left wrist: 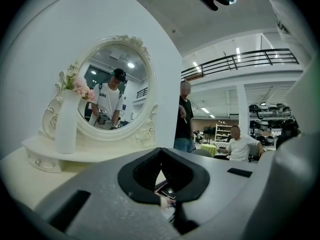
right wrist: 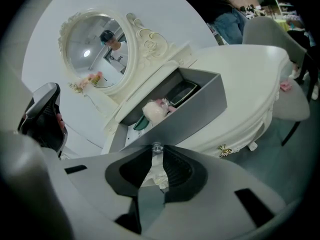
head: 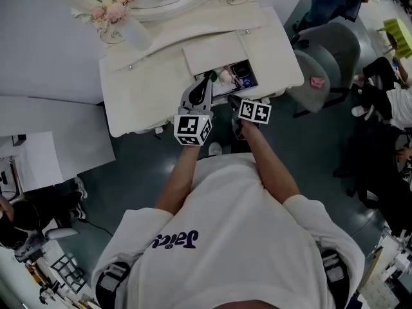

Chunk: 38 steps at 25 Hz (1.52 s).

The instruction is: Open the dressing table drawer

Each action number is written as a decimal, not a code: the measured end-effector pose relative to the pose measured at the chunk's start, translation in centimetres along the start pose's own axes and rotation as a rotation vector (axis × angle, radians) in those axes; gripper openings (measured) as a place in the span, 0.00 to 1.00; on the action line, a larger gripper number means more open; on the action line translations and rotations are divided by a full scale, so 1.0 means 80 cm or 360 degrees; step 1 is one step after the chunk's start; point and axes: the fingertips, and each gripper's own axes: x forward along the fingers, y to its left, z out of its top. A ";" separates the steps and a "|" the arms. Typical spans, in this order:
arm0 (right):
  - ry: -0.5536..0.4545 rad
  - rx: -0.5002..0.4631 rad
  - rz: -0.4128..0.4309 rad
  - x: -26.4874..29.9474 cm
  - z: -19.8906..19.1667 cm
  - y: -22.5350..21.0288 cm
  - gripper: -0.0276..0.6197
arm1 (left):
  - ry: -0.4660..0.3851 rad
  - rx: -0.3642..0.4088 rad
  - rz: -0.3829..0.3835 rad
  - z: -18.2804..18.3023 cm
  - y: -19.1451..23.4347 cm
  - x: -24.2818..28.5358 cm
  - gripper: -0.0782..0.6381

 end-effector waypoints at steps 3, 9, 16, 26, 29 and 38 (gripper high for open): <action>-0.0013 0.0015 0.0013 -0.002 -0.003 0.000 0.15 | -0.0004 0.0004 -0.0009 0.001 -0.003 -0.001 0.13; -0.0030 0.0015 0.0016 -0.003 -0.001 -0.001 0.15 | -0.0005 0.0013 -0.0017 0.002 -0.009 -0.005 0.13; -0.0013 0.0033 -0.0025 -0.005 -0.003 -0.007 0.17 | -0.0031 0.0033 0.0006 0.012 -0.004 -0.014 0.13; -0.0294 -0.0189 -0.0143 -0.070 0.055 0.011 0.18 | -0.0102 0.0057 0.0013 0.045 0.006 -0.023 0.13; -0.0434 -0.0332 -0.0135 -0.096 0.094 0.038 0.15 | -0.0113 0.0072 0.0016 0.056 0.003 -0.020 0.13; -0.0845 -0.0870 -0.0123 -0.180 0.195 0.156 0.06 | -0.0165 0.0142 -0.0015 0.101 -0.017 -0.011 0.13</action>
